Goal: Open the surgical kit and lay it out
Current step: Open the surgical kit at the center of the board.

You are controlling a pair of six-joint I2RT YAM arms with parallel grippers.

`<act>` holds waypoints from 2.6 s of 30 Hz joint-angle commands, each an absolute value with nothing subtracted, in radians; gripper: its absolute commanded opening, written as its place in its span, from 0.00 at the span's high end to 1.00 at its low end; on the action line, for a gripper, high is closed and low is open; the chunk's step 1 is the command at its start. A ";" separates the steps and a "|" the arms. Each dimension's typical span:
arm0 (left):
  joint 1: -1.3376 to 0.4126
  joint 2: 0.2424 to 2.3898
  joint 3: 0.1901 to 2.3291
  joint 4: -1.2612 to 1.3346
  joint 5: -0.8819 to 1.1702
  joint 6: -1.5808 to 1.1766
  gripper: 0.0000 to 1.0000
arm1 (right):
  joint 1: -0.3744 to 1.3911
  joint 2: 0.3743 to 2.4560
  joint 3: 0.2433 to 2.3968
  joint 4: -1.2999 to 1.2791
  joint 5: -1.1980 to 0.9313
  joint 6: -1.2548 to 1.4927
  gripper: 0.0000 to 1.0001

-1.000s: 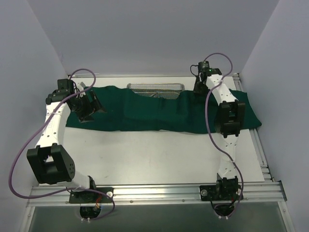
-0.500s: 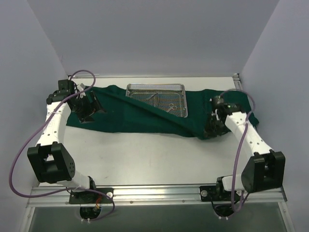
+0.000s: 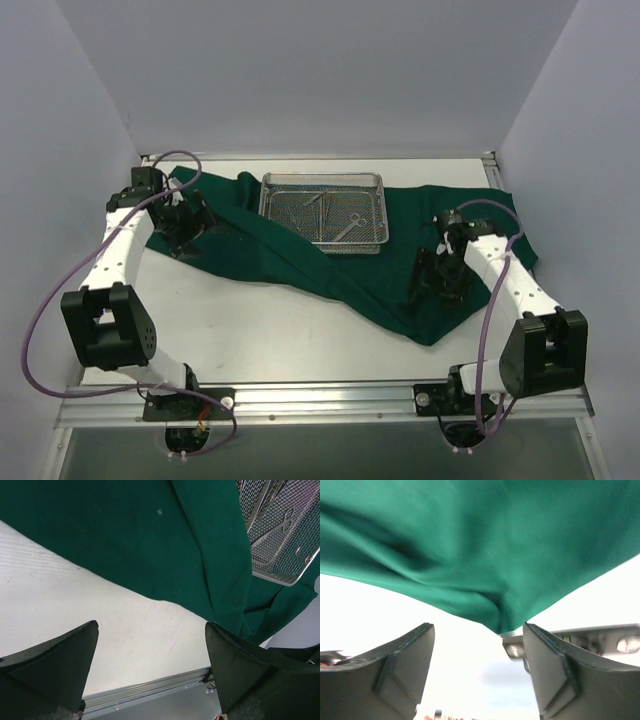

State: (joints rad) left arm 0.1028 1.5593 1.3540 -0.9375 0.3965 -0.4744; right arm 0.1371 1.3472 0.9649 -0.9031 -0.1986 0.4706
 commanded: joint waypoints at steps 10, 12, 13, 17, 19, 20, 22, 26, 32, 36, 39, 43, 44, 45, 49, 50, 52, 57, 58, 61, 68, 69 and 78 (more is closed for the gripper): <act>0.057 1.865 1.552 -0.738 0.399 -0.724 0.08 | 0.121 1.387 1.301 -0.922 -0.193 0.495 0.25; 0.054 1.882 1.549 -0.695 0.388 -0.759 0.09 | 0.117 1.370 1.310 -0.913 -0.199 0.518 0.25; 0.054 1.900 1.549 -0.658 0.384 -0.767 0.10 | 0.115 1.364 1.315 -0.910 -0.198 0.525 0.25; 0.054 2.000 1.609 -0.629 0.394 -0.792 0.14 | 0.104 1.344 1.336 -0.923 -0.178 0.534 0.25; 0.054 2.057 1.672 -0.634 0.382 -0.788 0.17 | 0.101 1.336 1.339 -0.931 -0.169 0.534 0.25; 0.052 2.074 1.689 -0.635 0.374 -0.782 0.18 | 0.095 1.332 1.338 -0.933 -0.167 0.535 0.25; 0.048 2.126 1.745 -0.646 0.356 -0.772 0.21 | 0.091 1.328 1.333 -0.937 -0.166 0.537 0.25; 0.048 2.216 1.844 -0.698 0.334 -0.755 0.28 | 0.077 1.342 1.348 -0.937 -0.164 0.534 0.25; 0.048 2.266 1.943 -0.748 0.327 -0.710 0.64 | 0.069 1.382 1.370 -0.925 -0.173 0.528 0.26; 0.041 2.185 1.881 -0.814 0.296 -0.638 0.98 | 0.066 1.422 1.399 -0.891 -0.178 0.520 0.26; 0.051 2.025 1.688 -0.845 0.270 -0.585 0.98 | 0.064 1.492 1.440 -0.845 -0.216 0.515 0.26; 0.100 1.731 1.452 -0.931 0.221 -0.522 0.98 | 0.064 1.630 1.529 -0.825 -0.236 0.502 0.26; 0.115 1.682 1.418 -0.958 0.206 -0.499 0.98 | 0.064 1.650 1.548 -0.828 -0.236 0.496 0.26; 0.127 1.639 1.364 -0.989 0.183 -0.494 0.98 | 0.064 1.667 1.566 -0.831 -0.235 0.491 0.26; 0.163 1.393 1.275 -1.166 0.078 -0.466 0.92 | 0.060 1.738 1.632 -0.851 -0.236 0.462 0.26; 0.170 1.369 1.260 -1.196 0.055 -0.465 0.91 | 0.058 1.753 1.641 -0.856 -0.236 0.451 0.26; 0.169 1.306 1.179 -1.230 0.055 -0.466 0.91 | 0.058 1.759 1.634 -0.856 -0.238 0.446 0.26; 0.186 1.183 1.072 -1.253 0.081 -0.468 0.94 | 0.058 1.749 1.569 -0.847 -0.271 0.437 0.26; 0.183 1.158 1.075 -1.275 0.087 -0.474 0.94 | 0.058 1.746 1.560 -0.845 -0.272 0.434 0.26; 0.181 1.108 1.046 -1.311 0.055 -0.502 0.93 | 0.060 1.733 1.526 -0.844 -0.253 0.428 0.26; 0.181 1.021 1.027 -1.362 0.026 -0.511 0.49 | 0.057 1.727 1.509 -0.815 -0.265 0.439 0.26; 0.176 1.040 1.066 -1.355 0.015 -0.500 0.43 | 0.057 1.732 1.519 -0.815 -0.268 0.437 0.26; 0.173 1.394 1.482 -1.053 0.093 -0.443 0.44 | 0.020 1.859 1.755 -0.792 -0.174 0.472 0.24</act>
